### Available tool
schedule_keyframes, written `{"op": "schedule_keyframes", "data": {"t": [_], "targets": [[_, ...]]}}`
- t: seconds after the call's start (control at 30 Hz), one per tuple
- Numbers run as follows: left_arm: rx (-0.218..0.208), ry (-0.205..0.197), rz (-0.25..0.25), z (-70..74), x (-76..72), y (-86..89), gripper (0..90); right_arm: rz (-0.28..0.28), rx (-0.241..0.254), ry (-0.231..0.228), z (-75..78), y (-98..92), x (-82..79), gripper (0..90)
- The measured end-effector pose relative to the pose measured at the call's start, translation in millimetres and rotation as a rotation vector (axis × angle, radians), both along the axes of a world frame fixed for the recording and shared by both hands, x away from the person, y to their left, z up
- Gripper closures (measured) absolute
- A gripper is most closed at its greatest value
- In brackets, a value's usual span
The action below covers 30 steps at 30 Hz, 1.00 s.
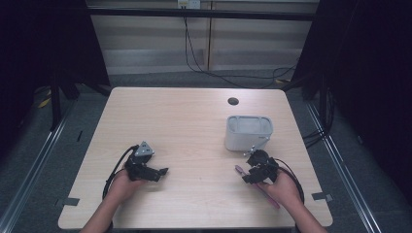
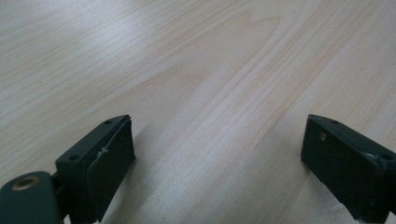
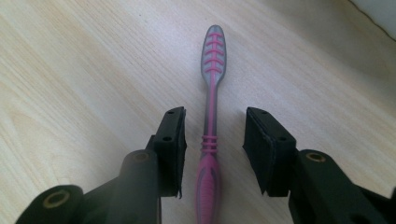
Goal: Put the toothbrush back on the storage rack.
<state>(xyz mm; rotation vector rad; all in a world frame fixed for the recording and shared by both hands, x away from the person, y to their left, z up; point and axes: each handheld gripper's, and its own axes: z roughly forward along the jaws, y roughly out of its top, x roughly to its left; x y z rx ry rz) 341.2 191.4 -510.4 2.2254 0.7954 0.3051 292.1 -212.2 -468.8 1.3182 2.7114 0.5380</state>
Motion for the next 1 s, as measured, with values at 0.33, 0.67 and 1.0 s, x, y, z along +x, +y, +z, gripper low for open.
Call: {"op": "schedule_keyframes", "data": {"t": [0.33,0.67,1.0], "targets": [[-0.002,0.0,0.001,-0.1,-0.1,-0.1,9.2,0.027,-0.029,-0.003,-2.5,2.1,0.2,63.5],[-0.002,-0.001,0.001,-0.1,0.0,-0.1,9.1,0.049,-0.046,-0.011,-3.0,5.7,0.7,80.7],[-0.002,-0.001,0.0,-0.1,0.0,-0.1,9.2,0.044,0.0,-0.055,10.9,2.9,1.2,83.4]]}}
